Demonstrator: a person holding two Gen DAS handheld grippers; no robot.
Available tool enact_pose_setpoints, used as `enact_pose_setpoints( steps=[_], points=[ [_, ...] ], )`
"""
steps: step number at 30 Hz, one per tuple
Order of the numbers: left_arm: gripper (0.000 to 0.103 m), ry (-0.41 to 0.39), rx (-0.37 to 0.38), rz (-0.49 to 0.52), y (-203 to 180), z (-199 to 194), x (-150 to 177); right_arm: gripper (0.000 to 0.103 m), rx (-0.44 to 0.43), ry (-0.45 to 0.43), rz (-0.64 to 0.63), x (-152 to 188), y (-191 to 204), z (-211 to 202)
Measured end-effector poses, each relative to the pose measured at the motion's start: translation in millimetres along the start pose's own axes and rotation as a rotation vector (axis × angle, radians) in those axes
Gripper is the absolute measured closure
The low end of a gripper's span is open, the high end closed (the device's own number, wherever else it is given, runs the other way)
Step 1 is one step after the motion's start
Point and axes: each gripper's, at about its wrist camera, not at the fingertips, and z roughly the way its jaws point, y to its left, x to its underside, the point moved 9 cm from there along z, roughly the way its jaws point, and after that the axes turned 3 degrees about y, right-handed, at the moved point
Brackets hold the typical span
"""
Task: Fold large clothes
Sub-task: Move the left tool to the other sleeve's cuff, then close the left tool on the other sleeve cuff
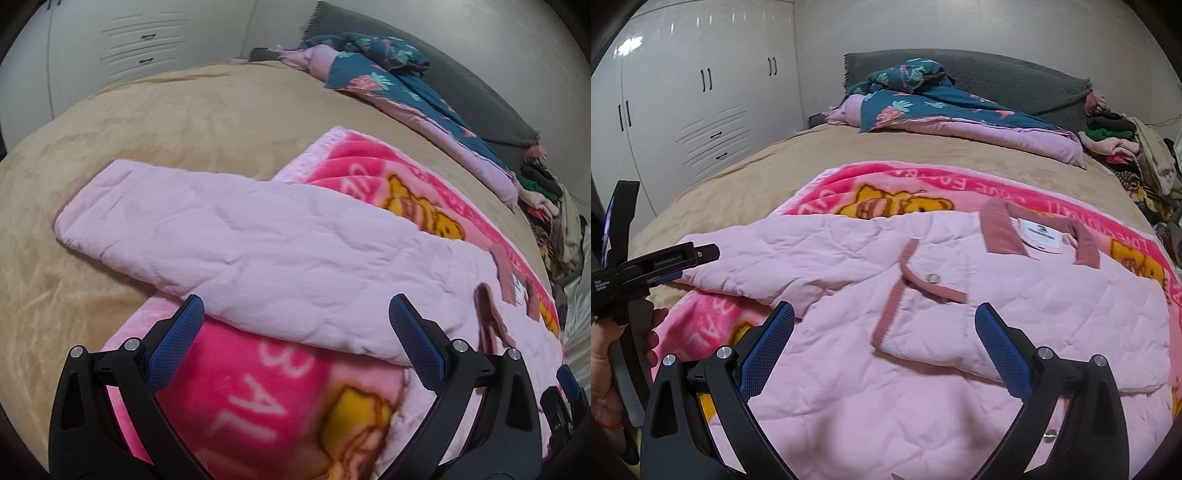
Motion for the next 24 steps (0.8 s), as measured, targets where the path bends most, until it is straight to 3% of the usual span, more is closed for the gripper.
enact_pose_setpoints(
  steps=[13, 24],
  points=[
    [0.009, 0.06, -0.054, -0.17, 59.4, 35.9, 1.7, 0.005, -0.034, 0.033, -0.012, -2.0, 27.2, 32.9],
    [0.009, 0.012, -0.037, -0.333, 103.4, 58.7, -14.5, 0.005, -0.001, 0.063, 0.035, 5.9, 15.6, 56.5]
  ],
)
